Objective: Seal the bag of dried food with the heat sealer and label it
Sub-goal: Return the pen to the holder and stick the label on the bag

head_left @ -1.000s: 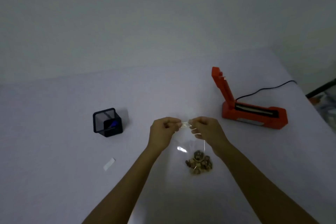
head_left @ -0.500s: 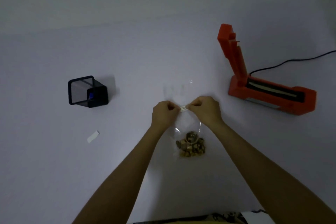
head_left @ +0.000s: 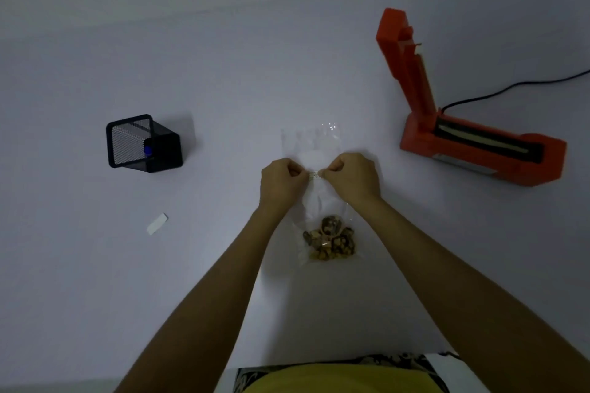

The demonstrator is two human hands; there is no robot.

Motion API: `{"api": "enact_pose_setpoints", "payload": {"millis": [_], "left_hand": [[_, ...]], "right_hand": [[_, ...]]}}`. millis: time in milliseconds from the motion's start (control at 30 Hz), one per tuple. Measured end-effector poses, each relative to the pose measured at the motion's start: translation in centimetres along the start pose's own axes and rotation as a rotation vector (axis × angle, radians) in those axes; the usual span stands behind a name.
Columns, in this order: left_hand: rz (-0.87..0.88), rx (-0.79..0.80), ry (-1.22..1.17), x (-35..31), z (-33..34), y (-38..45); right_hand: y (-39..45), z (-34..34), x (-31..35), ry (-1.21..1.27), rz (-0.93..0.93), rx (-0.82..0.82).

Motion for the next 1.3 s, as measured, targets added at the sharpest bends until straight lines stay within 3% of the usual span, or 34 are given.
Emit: {"api": "enact_pose_setpoints", "payload": {"millis": [633,1300], "left_hand": [[0.054,-0.018,-0.050,0.8,0.3,0.0],[-0.034,-0.007,-0.042,0.4,-0.1,0.8]], "right_hand": [[0.7,-0.7,-0.7,0.045,-0.026,0.022],[0.9,-0.9,-0.4,-0.040,-0.065,0.063]]}}
Point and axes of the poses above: each hand's wrist, its own y-axis towards the middle knuckle, its own z-axis out of the palm, x = y × z, the point moved 1 cm from there along y, towards the middle knuckle, and after that the axes turned 7 degrees about x, right-handed, at the moved point
